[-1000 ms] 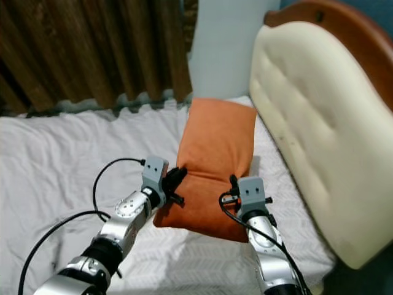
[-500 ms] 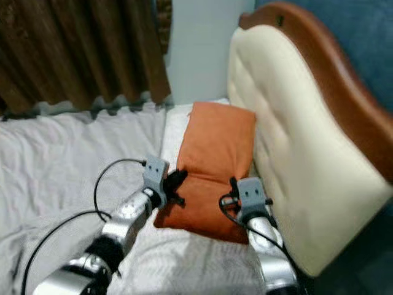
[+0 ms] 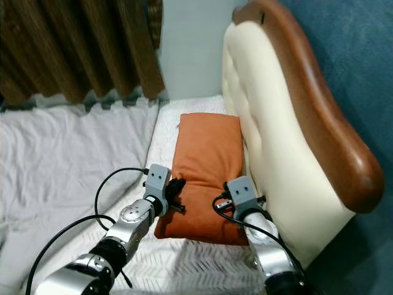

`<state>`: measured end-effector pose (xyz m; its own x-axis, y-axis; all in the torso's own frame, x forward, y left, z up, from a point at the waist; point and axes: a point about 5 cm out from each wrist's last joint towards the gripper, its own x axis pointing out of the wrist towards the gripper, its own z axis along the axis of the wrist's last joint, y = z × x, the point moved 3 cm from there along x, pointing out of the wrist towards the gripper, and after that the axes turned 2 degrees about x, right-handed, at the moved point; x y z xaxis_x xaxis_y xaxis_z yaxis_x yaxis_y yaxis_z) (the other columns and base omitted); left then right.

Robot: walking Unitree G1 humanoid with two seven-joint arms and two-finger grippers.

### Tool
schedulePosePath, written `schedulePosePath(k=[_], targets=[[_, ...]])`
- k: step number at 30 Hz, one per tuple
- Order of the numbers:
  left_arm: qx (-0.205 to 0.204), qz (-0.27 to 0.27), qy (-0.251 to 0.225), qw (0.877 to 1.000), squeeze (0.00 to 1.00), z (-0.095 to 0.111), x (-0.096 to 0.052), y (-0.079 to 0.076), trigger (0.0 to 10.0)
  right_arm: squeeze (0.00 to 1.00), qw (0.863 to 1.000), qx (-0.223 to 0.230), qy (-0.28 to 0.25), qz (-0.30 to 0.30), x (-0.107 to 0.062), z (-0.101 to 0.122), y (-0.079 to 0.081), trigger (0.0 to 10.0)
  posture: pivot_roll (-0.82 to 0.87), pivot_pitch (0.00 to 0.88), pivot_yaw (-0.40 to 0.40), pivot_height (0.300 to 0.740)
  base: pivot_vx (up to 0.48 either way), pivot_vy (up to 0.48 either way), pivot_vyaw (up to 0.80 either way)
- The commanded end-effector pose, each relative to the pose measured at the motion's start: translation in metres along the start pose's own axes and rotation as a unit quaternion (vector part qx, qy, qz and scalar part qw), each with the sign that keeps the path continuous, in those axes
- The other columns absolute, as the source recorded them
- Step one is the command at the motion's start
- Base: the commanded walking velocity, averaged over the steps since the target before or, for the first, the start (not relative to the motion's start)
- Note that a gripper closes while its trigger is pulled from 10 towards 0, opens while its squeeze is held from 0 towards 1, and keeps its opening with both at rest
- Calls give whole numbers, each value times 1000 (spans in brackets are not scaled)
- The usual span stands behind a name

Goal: Clean up the room

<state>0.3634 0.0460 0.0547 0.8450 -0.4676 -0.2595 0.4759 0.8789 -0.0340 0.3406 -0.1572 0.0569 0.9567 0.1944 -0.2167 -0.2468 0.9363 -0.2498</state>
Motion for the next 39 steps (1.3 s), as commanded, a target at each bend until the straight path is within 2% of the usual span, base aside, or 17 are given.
schedulePosePath(k=[1,2,3,6,7,10,15,17,19,22,24,25,26,31,34,37,39], targets=[[38,11,-22,999,0,23,3,15,10000,0,999,-14,48,0,-3,-22,-1,10000,-201,285,63,740,0,0,0],[38,11,-22,999,0,23,3,15,10000,0,999,-14,48,0,-3,-22,-1,10000,-201,285,63,740,0,0,0],[56,15,-13,998,0,26,5,17,10000,0,998,-32,52,-8,0,-24,-1,10000,-199,357,88,740,0,0,0],[110,20,-7,994,0,37,8,22,10000,0,996,-70,50,-33,8,-23,2,10000,-189,428,122,740,0,0,0],[126,21,-6,992,0,40,9,23,10000,0,995,-67,49,-48,11,-21,2,10000,-188,454,138,740,0,0,0],[136,22,-5,990,0,41,10,24,10000,0,995,-64,48,-57,13,-19,3,10000,-188,457,141,740,0,0,0],[153,13,-15,988,0,50,12,20,10000,0,991,-91,26,-97,15,-10,-2,10000,-200,479,164,740,0,0,0],[169,3,-41,985,0,65,16,12,10000,0,977,-137,-6,-160,12,2,-21,10000,-211,493,176,740,0,0,0],[160,-5,-63,985,0,77,19,7,10000,0,959,-176,-33,-218,7,11,-40,10000,-212,498,179,740,0,0,0],[153,-7,-73,985,0,82,20,5,10000,0,951,-183,-44,-247,4,14,-49,10000,-214,499,180,740,0,0,0],[125,-19,-92,988,0,92,22,-3,10000,0,932,-199,-56,-296,-6,19,-70,10000,-218,503,182,740,0,0,0],[125,-19,-92,988,0,92,22,-3,10000,0,932,-199,-56,-296,-6,19,-70,10000,-218,503,182,740,0,0,0],[103,-41,-107,988,0,98,24,-15,10000,0,914,-219,-68,-334,-17,24,-87,10000,-230,500,180,740,0,0,0],[94,-61,-97,989,0,95,27,-28,10000,0,903,-236,-62,-354,-29,18,-100,10000,-249,506,178,740,0,0,0],[107,-82,-94,986,0,90,27,-38,10000,0,901,-239,-44,-359,-34,8,-103,10000,-259,511,174,740,0,0,0],[124,-138,-79,980,0,81,27,-60,10000,0,899,-235,-16,-370,-41,-5,-109,10000,-269,528,175,740,0,0,0],[147,-154,-68,975,0,78,27,-68,10000,0,899,-222,-4,-377,-44,-11,-111,10000,-271,533,177,740,0,0,0]])
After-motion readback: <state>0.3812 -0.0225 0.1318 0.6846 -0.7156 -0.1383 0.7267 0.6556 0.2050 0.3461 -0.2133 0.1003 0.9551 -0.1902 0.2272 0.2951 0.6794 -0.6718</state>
